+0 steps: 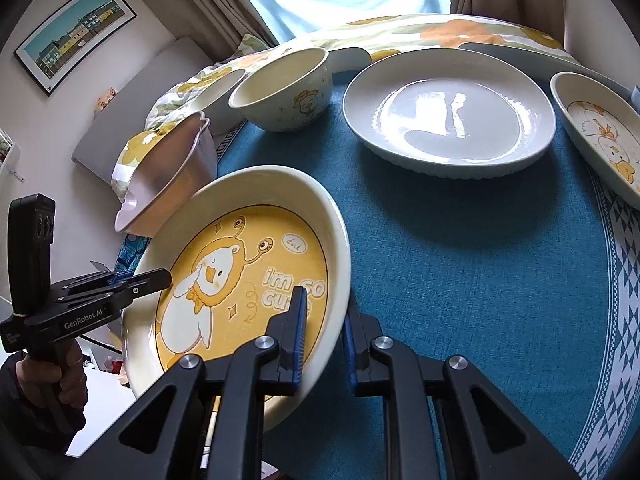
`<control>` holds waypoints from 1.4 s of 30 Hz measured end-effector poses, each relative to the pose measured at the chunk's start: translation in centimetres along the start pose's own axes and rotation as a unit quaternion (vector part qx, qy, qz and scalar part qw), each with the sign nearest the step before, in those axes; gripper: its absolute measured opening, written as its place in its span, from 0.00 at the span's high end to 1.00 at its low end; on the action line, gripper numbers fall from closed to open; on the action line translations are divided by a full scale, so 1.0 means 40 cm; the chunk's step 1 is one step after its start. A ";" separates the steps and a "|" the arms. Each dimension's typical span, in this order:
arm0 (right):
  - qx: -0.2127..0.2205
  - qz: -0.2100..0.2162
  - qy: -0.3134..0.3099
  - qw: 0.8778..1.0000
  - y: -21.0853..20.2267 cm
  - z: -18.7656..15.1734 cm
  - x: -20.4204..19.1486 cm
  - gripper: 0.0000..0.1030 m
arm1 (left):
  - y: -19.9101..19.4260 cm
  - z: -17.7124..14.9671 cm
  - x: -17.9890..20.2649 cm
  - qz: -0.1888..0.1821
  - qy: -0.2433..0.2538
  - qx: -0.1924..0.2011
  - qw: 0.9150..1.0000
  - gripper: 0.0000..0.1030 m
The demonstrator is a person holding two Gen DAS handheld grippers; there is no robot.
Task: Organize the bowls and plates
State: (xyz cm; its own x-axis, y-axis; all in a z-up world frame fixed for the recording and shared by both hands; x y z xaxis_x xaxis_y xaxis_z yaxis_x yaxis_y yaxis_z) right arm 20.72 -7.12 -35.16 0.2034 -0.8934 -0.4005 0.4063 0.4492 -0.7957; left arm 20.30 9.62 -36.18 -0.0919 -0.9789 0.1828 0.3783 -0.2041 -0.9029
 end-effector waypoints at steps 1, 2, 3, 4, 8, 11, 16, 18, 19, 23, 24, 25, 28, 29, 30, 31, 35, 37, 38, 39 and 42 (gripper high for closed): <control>0.002 0.001 0.000 1.000 0.000 -0.003 0.003 0.85 | 0.004 -0.002 -0.002 -0.001 0.000 -0.001 1.000 0.85; 0.002 0.001 0.001 1.000 0.003 -0.004 0.004 0.85 | 0.010 -0.004 -0.004 -0.001 -0.001 -0.003 1.000 0.85; 0.002 0.001 0.003 1.000 0.005 -0.008 0.006 0.85 | 0.011 -0.006 -0.003 -0.001 0.001 0.001 1.000 0.85; 0.002 -0.001 0.004 1.000 0.006 -0.011 0.009 0.85 | 0.010 -0.008 -0.002 0.003 0.005 0.005 1.000 0.85; -0.002 -0.014 0.001 1.000 0.004 -0.013 0.008 0.85 | 0.012 -0.010 0.007 0.017 0.007 0.002 1.000 0.85; -0.010 -0.028 -0.005 1.000 0.005 -0.011 0.005 0.85 | 0.013 -0.009 0.006 0.022 0.005 0.000 1.000 0.85; -0.010 -0.015 0.010 1.000 0.004 -0.012 0.012 0.85 | 0.018 -0.004 0.028 0.028 0.011 -0.005 1.000 0.63; -0.007 -0.013 0.014 1.000 0.004 -0.012 0.012 0.85 | 0.015 -0.004 0.029 0.036 0.016 0.002 0.999 0.34; -0.005 -0.017 0.011 1.000 0.003 -0.012 0.011 0.84 | 0.009 -0.002 0.034 0.038 0.019 0.012 0.999 0.27; -0.001 -0.032 -0.016 0.999 0.002 -0.016 -0.004 0.57 | 0.006 -0.002 0.051 0.040 0.030 0.014 0.999 0.27; -0.004 -0.031 -0.018 0.999 0.003 -0.019 -0.007 0.54 | 0.005 -0.002 0.054 0.040 0.032 0.013 0.999 0.27; -0.006 -0.030 -0.013 0.999 0.002 -0.020 -0.007 0.54 | 0.000 -0.003 0.055 0.040 0.033 0.013 0.999 0.27; -0.007 -0.029 0.000 1.000 -0.013 -0.020 -0.004 0.54 | -0.020 -0.006 0.058 0.043 0.033 0.014 0.998 0.27; -0.005 -0.032 0.001 0.999 -0.025 -0.018 -0.003 0.54 | -0.030 -0.005 0.055 0.044 0.032 0.014 0.998 0.27; -0.001 -0.036 0.000 0.999 -0.040 -0.014 -0.004 0.54 | -0.046 -0.007 0.059 0.045 0.032 0.017 0.998 0.27; 0.004 -0.039 0.000 0.999 -0.056 -0.010 -0.006 0.54 | -0.066 -0.005 0.062 0.044 0.031 0.020 0.998 0.27; 0.036 -0.054 -0.004 0.998 -0.165 0.028 -0.023 0.54 | -0.177 0.015 0.090 0.041 0.035 0.051 0.997 0.27; 0.062 -0.063 -0.008 0.996 -0.233 0.058 -0.034 0.54 | -0.246 0.048 0.116 0.030 0.038 0.079 0.996 0.27; 0.081 -0.067 -0.011 0.994 -0.275 0.079 -0.040 0.52 | -0.280 0.072 0.129 0.026 0.040 0.094 0.994 0.21; 0.098 -0.065 -0.012 0.993 -0.309 0.099 -0.045 0.39 | -0.308 0.098 0.144 0.021 0.043 0.110 0.993 0.15; 0.137 -0.075 -0.015 0.988 -0.396 0.166 -0.045 0.00 | -0.373 0.176 0.196 0.003 0.060 0.161 0.985 0.00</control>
Point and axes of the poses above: each gripper's, at about its wrist camera, not at the fingertips, and y roughly the way its jaws point, x to its right, z to its top, the point moved 8 cm from there along y, roughly the way its jaws point
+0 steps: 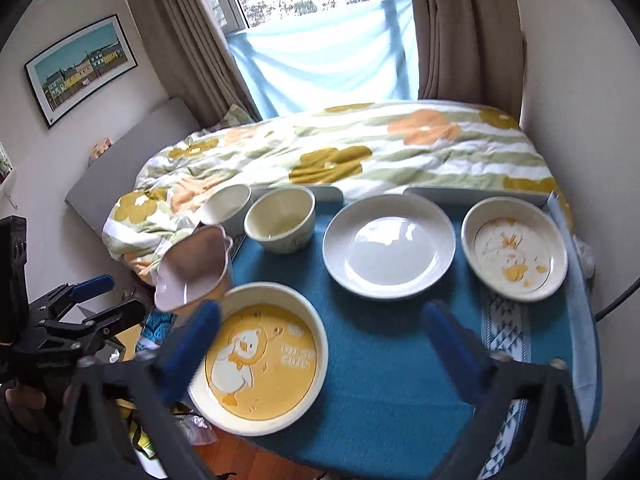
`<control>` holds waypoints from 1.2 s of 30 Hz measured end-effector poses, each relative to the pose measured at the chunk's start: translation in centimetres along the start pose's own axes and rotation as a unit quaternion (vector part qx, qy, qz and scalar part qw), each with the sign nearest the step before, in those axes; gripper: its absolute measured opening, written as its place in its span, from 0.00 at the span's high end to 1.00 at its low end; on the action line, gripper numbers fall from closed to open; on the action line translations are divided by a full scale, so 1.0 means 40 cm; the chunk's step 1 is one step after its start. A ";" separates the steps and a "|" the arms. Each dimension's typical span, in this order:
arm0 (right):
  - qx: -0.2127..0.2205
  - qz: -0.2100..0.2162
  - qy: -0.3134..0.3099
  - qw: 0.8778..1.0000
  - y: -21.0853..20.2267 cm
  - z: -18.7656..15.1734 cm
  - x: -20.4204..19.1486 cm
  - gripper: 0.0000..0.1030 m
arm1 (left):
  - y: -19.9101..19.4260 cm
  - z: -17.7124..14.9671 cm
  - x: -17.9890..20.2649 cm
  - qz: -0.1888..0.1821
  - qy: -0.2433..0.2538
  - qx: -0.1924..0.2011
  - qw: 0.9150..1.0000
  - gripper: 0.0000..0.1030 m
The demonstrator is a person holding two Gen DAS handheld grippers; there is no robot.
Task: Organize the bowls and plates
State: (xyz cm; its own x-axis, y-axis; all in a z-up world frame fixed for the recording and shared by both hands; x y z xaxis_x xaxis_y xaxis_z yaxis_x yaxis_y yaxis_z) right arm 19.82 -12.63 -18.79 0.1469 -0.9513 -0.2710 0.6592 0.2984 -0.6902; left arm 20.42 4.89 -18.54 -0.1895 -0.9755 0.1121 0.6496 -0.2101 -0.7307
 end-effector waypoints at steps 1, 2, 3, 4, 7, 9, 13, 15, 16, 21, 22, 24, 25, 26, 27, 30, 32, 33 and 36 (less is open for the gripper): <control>0.016 -0.002 -0.005 1.000 -0.018 0.025 0.008 0.00 | -0.002 0.027 0.018 -0.011 0.004 0.008 1.000 0.00; 0.030 -0.005 -0.010 0.999 -0.034 0.053 0.017 0.00 | 0.003 0.056 0.029 -0.019 0.004 0.010 1.000 0.00; 0.039 -0.010 -0.016 0.999 -0.045 0.080 0.029 0.00 | 0.008 0.075 0.046 -0.025 0.001 0.011 1.000 0.00; 0.044 -0.018 -0.022 0.999 -0.054 0.103 0.045 0.00 | 0.016 0.091 0.061 -0.031 -0.005 0.011 0.999 0.00; 0.026 -0.045 -0.048 0.998 -0.051 0.160 0.098 0.00 | 0.050 0.114 0.103 -0.047 -0.025 -0.001 0.999 0.00; 0.007 -0.059 -0.064 0.996 -0.027 0.182 0.142 0.00 | 0.082 0.115 0.130 -0.050 -0.038 -0.014 0.998 0.00; -0.034 -0.051 -0.099 0.993 0.050 0.205 0.217 0.00 | 0.171 0.106 0.163 -0.034 -0.064 -0.043 0.996 0.00; -0.057 -0.041 -0.112 0.991 0.110 0.212 0.255 0.00 | 0.218 0.094 0.172 -0.021 -0.086 -0.064 0.994 0.00; -0.071 -0.033 -0.116 0.990 0.135 0.211 0.272 0.00 | 0.245 0.090 0.179 -0.021 -0.099 -0.071 0.992 0.00; -0.139 0.045 -0.135 0.980 0.301 0.206 0.346 0.00 | 0.381 0.065 0.190 -0.003 -0.158 -0.104 0.982 0.01; -0.147 0.061 -0.142 0.977 0.328 0.205 0.353 0.00 | 0.405 0.057 0.190 0.000 -0.167 -0.110 0.980 0.04; -0.162 0.082 -0.162 0.970 0.385 0.203 0.365 0.07 | 0.455 0.042 0.190 0.003 -0.181 -0.121 0.976 0.11; -0.171 0.092 -0.173 0.966 0.411 0.201 0.370 0.17 | 0.482 0.034 0.193 0.002 -0.183 -0.127 0.975 0.19; -0.181 0.099 -0.182 0.961 0.436 0.193 0.372 0.22 | 0.507 0.026 0.197 0.003 -0.184 -0.134 0.974 0.25; -0.193 0.105 -0.190 0.957 0.462 0.183 0.374 0.30 | 0.530 0.018 0.202 0.006 -0.183 -0.141 0.973 0.27; -0.218 0.125 -0.203 0.946 0.519 0.154 0.380 0.42 | 0.591 0.000 0.211 0.006 -0.190 -0.161 0.969 0.42; -0.227 0.136 -0.210 0.941 0.542 0.140 0.381 0.46 | 0.617 -0.010 0.213 0.010 -0.192 -0.168 0.967 0.47; -0.230 0.141 -0.212 0.939 0.551 0.135 0.383 0.52 | 0.627 -0.014 0.214 0.013 -0.192 -0.171 0.966 0.47; -0.242 0.155 -0.212 0.934 0.572 0.123 0.385 0.67 | 0.646 -0.024 0.212 0.017 -0.196 -0.177 0.964 0.52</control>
Point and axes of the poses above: each gripper's, at about its wrist camera, not at the fingertips, and y roughly the way its jaws point, x to its right, z to its top, the point moved 8 cm from there along y, roughly the way its jaws point
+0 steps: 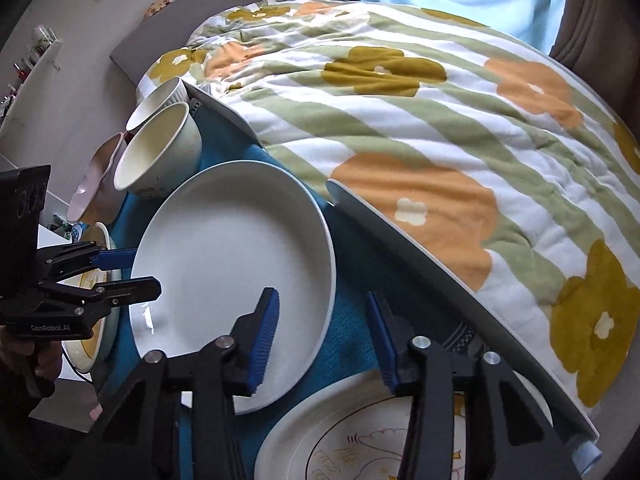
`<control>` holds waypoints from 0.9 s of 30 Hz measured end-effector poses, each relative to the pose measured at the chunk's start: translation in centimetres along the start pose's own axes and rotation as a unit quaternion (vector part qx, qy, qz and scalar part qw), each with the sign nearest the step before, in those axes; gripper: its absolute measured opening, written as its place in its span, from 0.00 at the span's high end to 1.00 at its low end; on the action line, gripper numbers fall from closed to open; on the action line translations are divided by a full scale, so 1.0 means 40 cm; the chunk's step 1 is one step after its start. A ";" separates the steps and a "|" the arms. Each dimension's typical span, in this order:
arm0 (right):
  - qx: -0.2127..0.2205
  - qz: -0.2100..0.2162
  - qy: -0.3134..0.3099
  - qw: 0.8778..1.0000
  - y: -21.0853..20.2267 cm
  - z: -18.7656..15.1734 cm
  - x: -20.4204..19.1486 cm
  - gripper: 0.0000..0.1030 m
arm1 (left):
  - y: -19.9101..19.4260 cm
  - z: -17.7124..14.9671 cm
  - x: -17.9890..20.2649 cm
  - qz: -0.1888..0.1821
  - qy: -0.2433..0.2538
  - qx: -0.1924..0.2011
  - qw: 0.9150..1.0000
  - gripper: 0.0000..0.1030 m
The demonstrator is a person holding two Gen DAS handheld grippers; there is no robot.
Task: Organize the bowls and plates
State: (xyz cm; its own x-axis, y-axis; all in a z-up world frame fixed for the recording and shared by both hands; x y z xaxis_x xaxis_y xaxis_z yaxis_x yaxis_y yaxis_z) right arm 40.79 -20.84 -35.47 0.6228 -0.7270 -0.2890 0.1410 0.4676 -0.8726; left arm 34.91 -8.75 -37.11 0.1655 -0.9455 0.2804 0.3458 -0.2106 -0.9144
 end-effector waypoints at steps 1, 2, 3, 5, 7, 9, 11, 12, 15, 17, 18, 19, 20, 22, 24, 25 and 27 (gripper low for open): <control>-0.003 0.003 -0.002 1.000 0.005 0.001 0.000 0.67 | 0.006 0.000 0.000 0.002 -0.001 -0.001 1.000 0.52; -0.005 0.003 -0.006 1.000 0.010 0.000 0.001 0.67 | 0.011 0.001 -0.001 0.004 -0.001 -0.003 1.000 0.52; -0.007 0.004 -0.010 1.000 0.013 -0.001 0.000 0.67 | 0.014 0.002 -0.002 0.007 -0.002 -0.003 1.000 0.53; -0.010 0.008 -0.016 1.000 0.020 -0.002 -0.001 0.67 | 0.019 0.003 -0.004 0.008 -0.005 -0.005 1.000 0.62; -0.013 0.010 -0.021 1.000 0.025 -0.004 -0.001 0.68 | 0.026 0.001 -0.009 0.013 -0.008 -0.010 1.000 0.68; -0.015 0.013 -0.023 1.000 0.029 -0.006 -0.002 0.74 | 0.028 0.002 -0.014 0.017 -0.011 -0.009 1.000 0.72; -0.018 0.018 -0.024 0.999 0.033 -0.011 -0.001 0.78 | 0.025 0.000 -0.024 0.020 -0.014 -0.007 1.000 0.77; -0.019 0.021 -0.024 0.999 0.035 -0.013 -0.002 0.81 | 0.023 -0.001 -0.029 0.022 -0.016 -0.006 1.000 0.78; -0.017 0.022 -0.030 0.999 0.038 -0.016 -0.007 0.83 | 0.020 -0.002 -0.034 0.018 -0.023 -0.003 1.000 0.80; -0.017 0.021 -0.034 0.999 0.039 -0.016 -0.008 0.83 | 0.017 -0.003 -0.038 0.018 -0.026 -0.002 0.999 0.81; -0.017 0.023 -0.033 0.999 0.039 -0.016 -0.008 0.83 | 0.017 -0.003 -0.038 0.018 -0.027 -0.002 0.999 0.81; -0.017 0.024 -0.035 0.999 0.039 -0.016 -0.007 0.83 | 0.016 -0.004 -0.038 0.019 -0.027 -0.002 0.999 0.81; -0.016 0.024 -0.036 0.999 0.038 -0.016 -0.007 0.83 | 0.016 -0.004 -0.038 0.021 -0.025 -0.002 0.999 0.81; -0.017 0.026 -0.033 0.999 0.038 -0.016 -0.007 0.83 | 0.014 -0.006 -0.038 0.024 -0.025 -0.003 0.999 0.81; -0.018 0.025 -0.030 0.999 0.038 -0.016 -0.008 0.84 | 0.010 -0.007 -0.037 0.027 -0.024 -0.003 0.999 0.81; -0.017 0.024 -0.030 0.999 0.037 -0.016 -0.011 0.83 | 0.007 -0.005 -0.034 0.028 -0.023 -0.001 0.999 0.81; -0.014 0.024 -0.027 0.999 0.034 -0.018 -0.014 0.83 | -0.003 -0.002 -0.031 0.030 -0.019 0.003 0.999 0.81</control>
Point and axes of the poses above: each gripper's, at about its wrist camera, not at the fingertips, and y roughly the way its jaws point, x to its right, z to its top, the point moved 8 cm from there along y, roughly the way its jaws point
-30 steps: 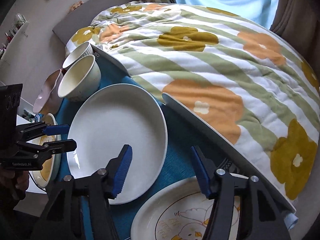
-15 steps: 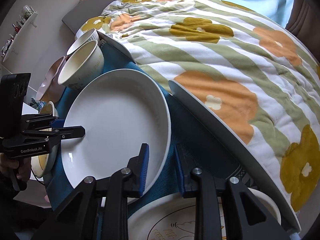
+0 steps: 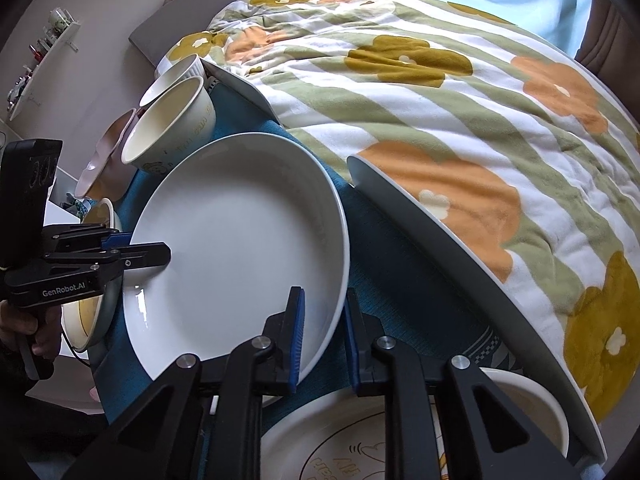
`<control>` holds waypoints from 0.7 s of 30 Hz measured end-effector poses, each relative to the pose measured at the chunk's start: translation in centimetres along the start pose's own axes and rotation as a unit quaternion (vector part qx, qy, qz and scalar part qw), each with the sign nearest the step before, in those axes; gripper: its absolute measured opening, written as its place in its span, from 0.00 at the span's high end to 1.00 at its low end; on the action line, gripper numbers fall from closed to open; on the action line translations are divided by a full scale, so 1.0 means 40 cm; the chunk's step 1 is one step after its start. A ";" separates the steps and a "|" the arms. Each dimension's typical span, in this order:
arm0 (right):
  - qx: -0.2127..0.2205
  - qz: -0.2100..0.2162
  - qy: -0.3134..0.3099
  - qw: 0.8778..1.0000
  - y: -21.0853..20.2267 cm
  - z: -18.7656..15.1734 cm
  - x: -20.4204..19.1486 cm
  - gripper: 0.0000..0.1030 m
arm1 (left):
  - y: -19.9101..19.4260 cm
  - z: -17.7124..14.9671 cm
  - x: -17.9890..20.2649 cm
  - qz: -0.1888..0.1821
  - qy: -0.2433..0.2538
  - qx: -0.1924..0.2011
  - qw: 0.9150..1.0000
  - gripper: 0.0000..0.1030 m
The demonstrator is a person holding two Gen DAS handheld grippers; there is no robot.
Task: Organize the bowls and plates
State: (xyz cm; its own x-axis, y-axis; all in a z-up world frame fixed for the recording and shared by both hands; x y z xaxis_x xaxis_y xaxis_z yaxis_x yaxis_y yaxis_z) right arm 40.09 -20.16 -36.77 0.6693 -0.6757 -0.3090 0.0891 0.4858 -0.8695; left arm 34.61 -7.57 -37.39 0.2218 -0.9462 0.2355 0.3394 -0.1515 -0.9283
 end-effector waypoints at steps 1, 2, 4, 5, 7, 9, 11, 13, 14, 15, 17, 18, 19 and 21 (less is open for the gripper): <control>0.002 -0.001 0.001 1.000 -0.003 0.000 -0.002 0.83 | -0.006 0.002 0.001 0.000 0.002 0.002 1.000 0.81; 0.003 -0.001 0.002 1.000 -0.006 0.000 -0.004 0.83 | -0.013 0.005 0.003 0.001 0.004 0.005 1.000 0.81; 0.004 -0.001 0.004 1.000 -0.013 0.001 -0.006 0.83 | -0.029 0.012 0.007 0.000 0.007 0.008 1.000 0.81; 0.004 -0.002 0.004 1.000 -0.018 0.001 -0.010 0.83 | -0.038 0.015 0.009 -0.001 0.009 0.011 1.000 0.81; 0.008 -0.006 0.003 1.000 -0.032 0.003 -0.016 0.83 | -0.058 0.018 0.012 -0.001 0.015 0.016 1.000 0.81; 0.014 -0.007 0.005 1.000 -0.053 0.006 -0.025 0.84 | -0.079 0.017 0.014 -0.001 0.022 0.018 1.000 0.81; 0.020 -0.010 0.008 1.000 -0.075 0.009 -0.041 0.84 | -0.105 0.014 0.013 -0.005 0.027 0.021 0.999 0.81; 0.027 -0.010 0.013 0.999 -0.099 0.011 -0.063 0.84 | -0.134 0.008 0.007 -0.008 0.032 0.025 0.999 0.81; 0.031 -0.009 0.016 0.999 -0.110 0.012 -0.077 0.83 | -0.149 0.004 0.002 -0.010 0.035 0.027 0.999 0.81; 0.035 -0.010 0.018 0.999 -0.121 0.013 -0.092 0.83 | -0.164 -0.001 -0.004 -0.012 0.038 0.028 0.999 0.81; 0.039 -0.018 0.020 0.999 -0.140 0.011 -0.129 0.83 | -0.195 -0.013 -0.019 -0.016 0.047 0.031 0.998 0.81; 0.042 -0.022 0.022 0.999 -0.148 0.009 -0.148 0.84 | -0.211 -0.020 -0.029 -0.018 0.053 0.031 0.998 0.81; 0.045 -0.025 0.025 0.998 -0.157 0.007 -0.167 0.84 | -0.225 -0.029 -0.040 -0.020 0.059 0.031 0.998 0.81; 0.052 -0.029 0.040 0.997 -0.170 -0.002 -0.210 0.83 | -0.252 -0.048 -0.064 -0.028 0.072 0.027 0.997 0.81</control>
State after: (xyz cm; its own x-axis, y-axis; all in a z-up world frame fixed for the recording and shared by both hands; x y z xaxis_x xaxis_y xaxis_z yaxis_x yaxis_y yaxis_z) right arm 33.81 -17.85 -28.29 0.6004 -0.7443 -0.2924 0.2043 0.4963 -0.8437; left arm 28.86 -4.18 -29.19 0.0681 -0.9687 0.2386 0.3972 -0.1931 -0.8972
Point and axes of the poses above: each gripper's, at about its wrist camera, not at the fingertips, and y roughly the way its jaws point, x to its right, z to its top, the point moved 8 cm from there along y, roughly the way its jaws point
